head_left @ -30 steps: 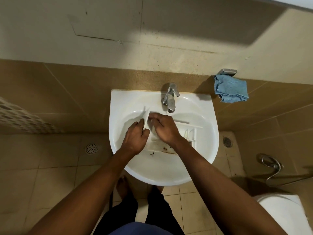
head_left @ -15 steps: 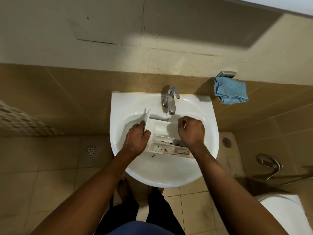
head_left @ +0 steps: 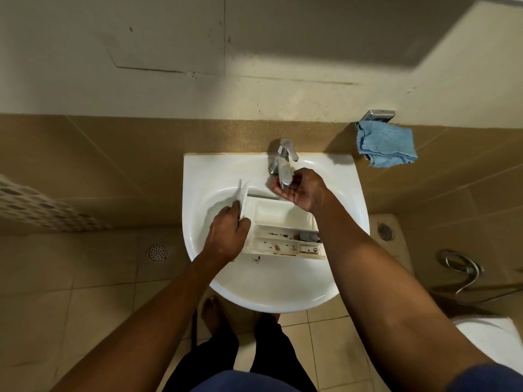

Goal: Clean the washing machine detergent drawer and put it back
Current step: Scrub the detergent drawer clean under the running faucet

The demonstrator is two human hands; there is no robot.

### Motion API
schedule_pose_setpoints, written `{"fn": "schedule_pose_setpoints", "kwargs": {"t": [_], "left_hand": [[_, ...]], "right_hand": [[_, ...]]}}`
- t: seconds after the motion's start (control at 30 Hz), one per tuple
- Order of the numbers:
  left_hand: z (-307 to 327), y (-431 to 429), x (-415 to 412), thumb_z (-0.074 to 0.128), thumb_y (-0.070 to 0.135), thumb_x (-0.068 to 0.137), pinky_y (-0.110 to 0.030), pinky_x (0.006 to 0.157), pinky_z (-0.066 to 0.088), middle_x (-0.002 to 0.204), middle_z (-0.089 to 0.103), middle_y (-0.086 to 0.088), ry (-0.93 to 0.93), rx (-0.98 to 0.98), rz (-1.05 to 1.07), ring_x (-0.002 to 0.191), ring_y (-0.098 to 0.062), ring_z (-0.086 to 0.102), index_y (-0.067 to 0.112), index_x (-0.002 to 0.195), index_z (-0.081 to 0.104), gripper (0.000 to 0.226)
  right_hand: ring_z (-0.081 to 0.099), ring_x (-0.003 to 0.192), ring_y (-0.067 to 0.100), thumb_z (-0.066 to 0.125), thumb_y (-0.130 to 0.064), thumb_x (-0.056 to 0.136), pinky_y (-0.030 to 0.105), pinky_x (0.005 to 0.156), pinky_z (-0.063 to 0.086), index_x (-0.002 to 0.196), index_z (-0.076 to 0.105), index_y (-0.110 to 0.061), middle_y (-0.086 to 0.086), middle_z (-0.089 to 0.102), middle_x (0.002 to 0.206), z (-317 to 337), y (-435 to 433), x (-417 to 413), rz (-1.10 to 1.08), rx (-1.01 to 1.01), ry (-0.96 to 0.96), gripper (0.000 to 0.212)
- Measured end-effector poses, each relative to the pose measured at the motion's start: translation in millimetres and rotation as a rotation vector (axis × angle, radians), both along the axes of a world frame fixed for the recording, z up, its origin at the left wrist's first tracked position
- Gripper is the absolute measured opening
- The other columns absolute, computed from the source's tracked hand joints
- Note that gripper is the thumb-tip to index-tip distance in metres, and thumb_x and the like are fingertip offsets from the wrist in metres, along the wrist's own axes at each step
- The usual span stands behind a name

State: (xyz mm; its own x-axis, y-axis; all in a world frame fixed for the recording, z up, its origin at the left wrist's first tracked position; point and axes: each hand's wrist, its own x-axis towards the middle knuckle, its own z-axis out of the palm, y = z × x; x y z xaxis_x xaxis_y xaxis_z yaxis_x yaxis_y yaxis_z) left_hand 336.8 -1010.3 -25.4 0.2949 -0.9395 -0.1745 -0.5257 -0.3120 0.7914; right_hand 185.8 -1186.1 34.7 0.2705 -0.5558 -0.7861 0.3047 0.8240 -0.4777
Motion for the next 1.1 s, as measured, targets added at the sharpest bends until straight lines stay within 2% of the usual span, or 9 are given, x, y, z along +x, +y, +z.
{"fn": "schedule_pose_setpoints", "kwargs": {"t": [0.13,0.27,0.33,0.5,0.63,0.77,0.9,0.97,1.1], "left_hand": [[0,-1,-1,0.031,0.049,0.092,-0.035,0.085,0.051,0.11,0.066,-0.008,0.005,-0.008,0.012,0.097,-0.02,0.06,0.013,0.137,0.058,0.064],[0,0,-1,0.042,0.031,0.102,-0.032,0.083,0.046,0.106,0.063,-0.005,-0.009,-0.016,0.013,0.093,-0.017,0.055,0.013,0.14,0.058,0.046],[2,0,-1,0.04,0.033,0.1,-0.03,0.083,0.044,0.105,0.062,-0.003,-0.015,-0.02,0.011,0.092,-0.015,0.054,0.014,0.142,0.057,0.049],[5,3,-6,0.034,0.04,0.094,-0.03,0.083,0.043,0.105,0.062,-0.005,-0.028,-0.02,-0.019,0.093,-0.017,0.054,0.013,0.143,0.055,0.06],[6,3,-8,0.027,0.051,0.09,-0.037,0.087,0.049,0.107,0.063,-0.009,-0.026,0.013,0.002,0.097,-0.022,0.057,0.01,0.141,0.055,0.071],[10,1,-4,0.027,0.051,0.09,-0.043,0.091,0.051,0.11,0.065,-0.012,-0.008,0.027,0.017,0.101,-0.026,0.06,0.009,0.142,0.055,0.072],[11,-2,-7,0.025,0.053,0.086,-0.038,0.082,0.047,0.103,0.064,-0.012,-0.043,0.064,-0.004,0.096,-0.027,0.059,0.008,0.136,0.057,0.073],[11,-3,-8,0.025,0.052,0.085,-0.037,0.077,0.044,0.098,0.063,-0.011,-0.064,0.074,0.002,0.092,-0.028,0.058,0.007,0.129,0.058,0.071],[11,0,-11,0.031,0.044,0.09,-0.038,0.076,0.043,0.094,0.057,-0.008,-0.098,0.055,-0.019,0.088,-0.024,0.053,0.005,0.13,0.058,0.062]], "right_hand": [[0.076,0.066,0.032,0.028,-0.007,0.102,0.038,0.056,0.063,0.119,0.061,0.008,0.021,0.074,0.08,3,-1,5,0.179,-0.045,0.109,0.04],[0.076,0.071,0.03,0.031,-0.014,0.107,0.039,0.067,0.066,0.101,0.066,0.003,0.014,0.074,0.077,3,-4,8,0.307,-0.065,0.134,0.04],[0.077,0.07,0.031,0.031,-0.017,0.108,0.038,0.071,0.064,0.094,0.068,0.005,0.016,0.075,0.077,6,-5,8,0.339,-0.054,0.126,0.045],[0.077,0.067,0.03,0.038,-0.023,0.106,0.033,0.058,0.064,0.092,0.068,0.007,0.02,0.076,0.078,10,-4,2,0.464,-0.048,0.284,0.045],[0.077,0.072,0.035,0.038,-0.018,0.096,0.037,0.066,0.064,0.091,0.071,0.011,0.026,0.076,0.082,11,0,-20,0.392,-0.222,0.572,0.045],[0.076,0.076,0.041,0.038,-0.018,0.101,0.042,0.071,0.065,0.09,0.071,0.015,0.032,0.074,0.085,6,29,-31,0.391,-0.299,0.621,0.048],[0.067,0.104,0.036,0.044,-0.025,0.098,0.036,0.088,0.049,0.1,0.075,-0.004,0.019,0.075,0.11,-15,85,-4,0.986,-0.844,0.966,0.037],[0.065,0.105,0.036,0.041,-0.032,0.093,0.039,0.086,0.049,0.099,0.072,-0.009,0.012,0.074,0.107,-19,109,-6,1.085,-1.014,0.889,0.04],[0.068,0.11,0.019,0.049,-0.029,0.099,0.035,0.095,0.052,0.12,0.074,-0.02,-0.003,0.076,0.12,-21,106,-48,1.144,-1.168,0.817,0.034]]}}
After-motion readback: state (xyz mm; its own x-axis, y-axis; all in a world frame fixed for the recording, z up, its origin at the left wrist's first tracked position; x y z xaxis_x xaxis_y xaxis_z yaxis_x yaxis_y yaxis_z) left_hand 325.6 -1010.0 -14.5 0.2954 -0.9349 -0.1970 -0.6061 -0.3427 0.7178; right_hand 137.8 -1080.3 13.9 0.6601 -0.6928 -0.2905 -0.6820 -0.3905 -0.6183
